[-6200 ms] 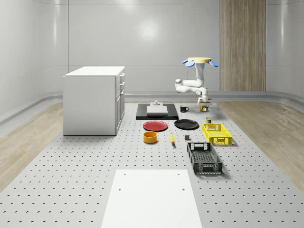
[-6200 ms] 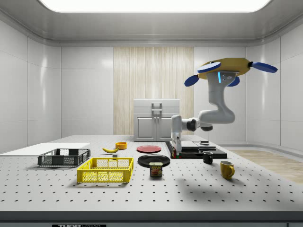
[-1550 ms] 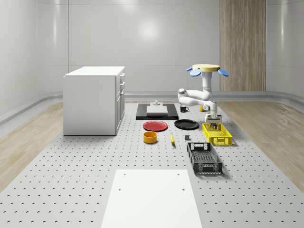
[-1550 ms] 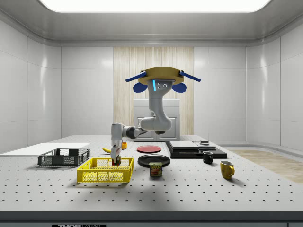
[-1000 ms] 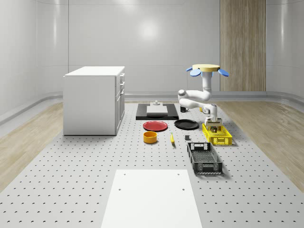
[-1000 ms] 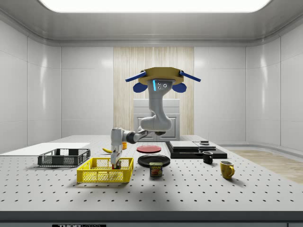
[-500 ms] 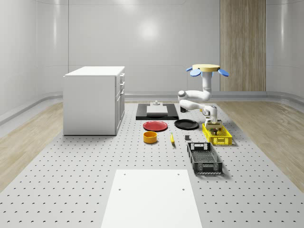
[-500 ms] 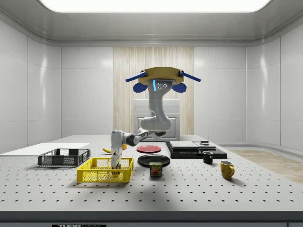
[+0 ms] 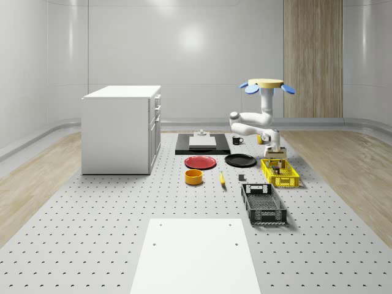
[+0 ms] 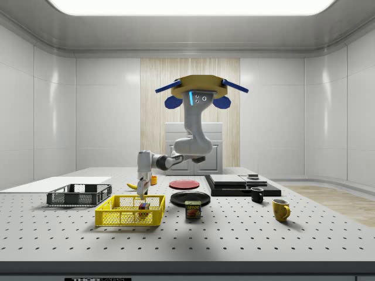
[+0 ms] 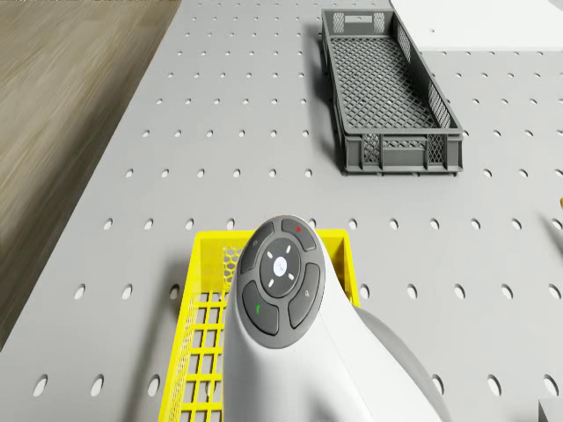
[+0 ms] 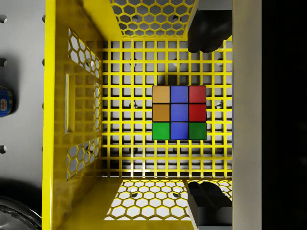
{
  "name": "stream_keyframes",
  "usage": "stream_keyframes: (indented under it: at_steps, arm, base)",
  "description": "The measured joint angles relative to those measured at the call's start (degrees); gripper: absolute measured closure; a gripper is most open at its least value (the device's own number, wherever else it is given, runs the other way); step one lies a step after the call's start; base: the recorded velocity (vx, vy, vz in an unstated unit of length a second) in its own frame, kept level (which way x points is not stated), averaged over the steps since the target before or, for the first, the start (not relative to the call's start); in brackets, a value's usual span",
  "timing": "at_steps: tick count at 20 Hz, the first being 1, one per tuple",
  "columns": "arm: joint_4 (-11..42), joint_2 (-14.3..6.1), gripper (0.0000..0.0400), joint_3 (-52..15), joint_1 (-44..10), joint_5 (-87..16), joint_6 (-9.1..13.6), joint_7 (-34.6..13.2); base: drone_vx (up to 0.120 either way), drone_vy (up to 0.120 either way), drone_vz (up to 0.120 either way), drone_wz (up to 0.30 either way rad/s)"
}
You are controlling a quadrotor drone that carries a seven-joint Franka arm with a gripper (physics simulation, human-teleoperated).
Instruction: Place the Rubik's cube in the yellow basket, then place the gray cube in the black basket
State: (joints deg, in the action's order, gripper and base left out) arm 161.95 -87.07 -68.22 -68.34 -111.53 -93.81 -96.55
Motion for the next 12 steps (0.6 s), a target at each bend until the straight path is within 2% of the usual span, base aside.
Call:
stream_keyframes:
  at_steps: [3,12]
  arm:
    - [0.13,0.08,0.0001,-0.34,0.10,0.30,0.22,0.00]
    - [0.25,0.27,0.0000,-0.64,0.24,0.52,0.53,0.04]
  base:
    - [0.000,-0.120,0.120,0.000]
    - [0.000,-0.120,0.000,0.000]
